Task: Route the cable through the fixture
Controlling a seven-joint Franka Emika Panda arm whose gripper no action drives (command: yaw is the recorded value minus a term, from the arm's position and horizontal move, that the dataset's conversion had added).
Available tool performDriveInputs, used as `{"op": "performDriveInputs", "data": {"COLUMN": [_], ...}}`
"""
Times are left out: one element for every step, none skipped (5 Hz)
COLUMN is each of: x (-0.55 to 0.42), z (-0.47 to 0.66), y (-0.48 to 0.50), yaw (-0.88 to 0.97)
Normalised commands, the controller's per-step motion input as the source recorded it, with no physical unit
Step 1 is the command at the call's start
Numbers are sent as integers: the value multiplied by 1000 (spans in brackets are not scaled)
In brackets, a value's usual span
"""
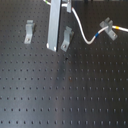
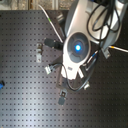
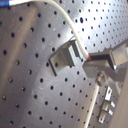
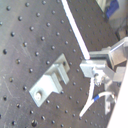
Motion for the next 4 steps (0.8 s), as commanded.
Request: {"op": "performDriveInputs", "data": {"x": [-130,-324,6,46], "z": [187,331,171,106], "y": [40,274,252,119], "yaw": [0,251,337,20]}}
